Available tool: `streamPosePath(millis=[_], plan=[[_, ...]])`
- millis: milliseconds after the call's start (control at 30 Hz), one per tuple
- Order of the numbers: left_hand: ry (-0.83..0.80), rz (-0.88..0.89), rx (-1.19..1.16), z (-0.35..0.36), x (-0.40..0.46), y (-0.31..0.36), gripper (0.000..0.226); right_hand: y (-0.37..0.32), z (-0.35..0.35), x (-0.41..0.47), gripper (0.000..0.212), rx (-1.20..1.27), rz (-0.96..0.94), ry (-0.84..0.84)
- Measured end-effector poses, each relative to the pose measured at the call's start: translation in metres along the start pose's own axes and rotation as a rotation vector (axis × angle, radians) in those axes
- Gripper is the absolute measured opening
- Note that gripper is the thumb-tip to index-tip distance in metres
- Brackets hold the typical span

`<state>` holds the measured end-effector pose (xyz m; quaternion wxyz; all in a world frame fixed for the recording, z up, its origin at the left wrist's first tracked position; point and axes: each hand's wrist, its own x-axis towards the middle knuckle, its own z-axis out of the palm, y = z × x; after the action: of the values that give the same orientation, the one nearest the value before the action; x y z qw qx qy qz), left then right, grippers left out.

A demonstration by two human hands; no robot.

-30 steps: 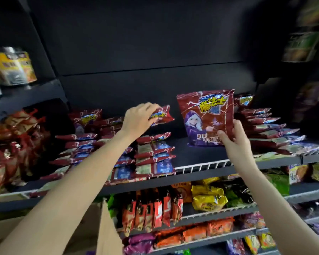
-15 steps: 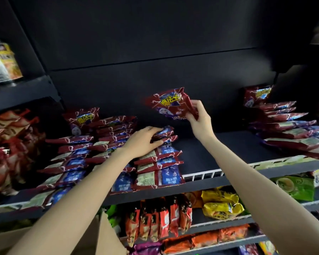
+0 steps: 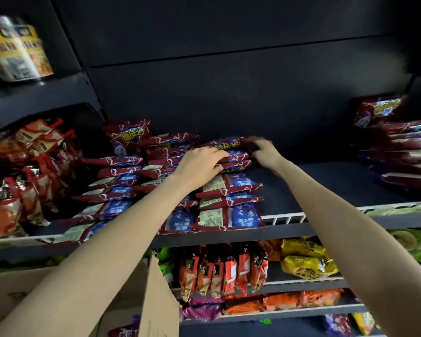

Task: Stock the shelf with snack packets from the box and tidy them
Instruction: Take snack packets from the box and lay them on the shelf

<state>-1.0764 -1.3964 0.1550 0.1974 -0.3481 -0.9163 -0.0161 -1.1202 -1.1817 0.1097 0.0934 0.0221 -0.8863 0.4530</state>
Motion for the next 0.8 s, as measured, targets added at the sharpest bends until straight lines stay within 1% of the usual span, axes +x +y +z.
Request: streamPosePath(millis=[67, 167, 300, 367, 433, 500, 567, 633, 700, 733, 800], plan=[[-0.008, -0.021, -0.030, -0.001, 0.001, 0.001, 0.042, -0.012, -0.003, -0.012, 0.051, 0.026, -0.042, -0.040], [-0.030, -0.059, -0.066, -0.005, 0.001, 0.004, 0.042, -0.020, -0.007, -0.024, 0.056, -0.004, -0.118, -0.089], [-0.014, -0.105, -0.101, -0.018, -0.004, 0.006, 0.041, -0.038, -0.014, -0.044, 0.054, -0.040, -0.208, -0.016], [0.038, -0.114, -0.091, -0.028, -0.013, 0.006, 0.038, -0.052, -0.018, -0.062, 0.047, -0.055, -0.257, 0.028], [0.132, -0.113, -0.090, -0.041, -0.029, 0.006, 0.034, -0.071, -0.021, -0.086, 0.041, -0.070, -0.322, 0.068], [0.265, -0.092, -0.102, -0.057, -0.054, 0.007, 0.029, -0.092, -0.021, -0.113, 0.035, -0.091, -0.400, 0.139], [0.398, -0.044, -0.093, -0.073, -0.088, 0.008, 0.029, -0.109, -0.014, -0.143, 0.028, -0.127, -0.491, 0.234], [0.479, 0.005, -0.072, -0.084, -0.130, 0.008, 0.026, -0.126, 0.001, -0.175, 0.022, -0.181, -0.564, 0.305], [0.510, 0.021, -0.066, -0.090, -0.178, 0.006, 0.020, -0.141, 0.024, -0.208, 0.019, -0.246, -0.644, 0.322], [0.507, 0.018, -0.069, -0.092, -0.203, 0.003, 0.019, -0.147, 0.038, -0.223, 0.019, -0.269, -0.680, 0.302], [0.432, -0.020, -0.080, -0.094, -0.257, -0.005, 0.022, -0.158, 0.071, -0.250, 0.020, -0.308, -0.717, 0.203]])
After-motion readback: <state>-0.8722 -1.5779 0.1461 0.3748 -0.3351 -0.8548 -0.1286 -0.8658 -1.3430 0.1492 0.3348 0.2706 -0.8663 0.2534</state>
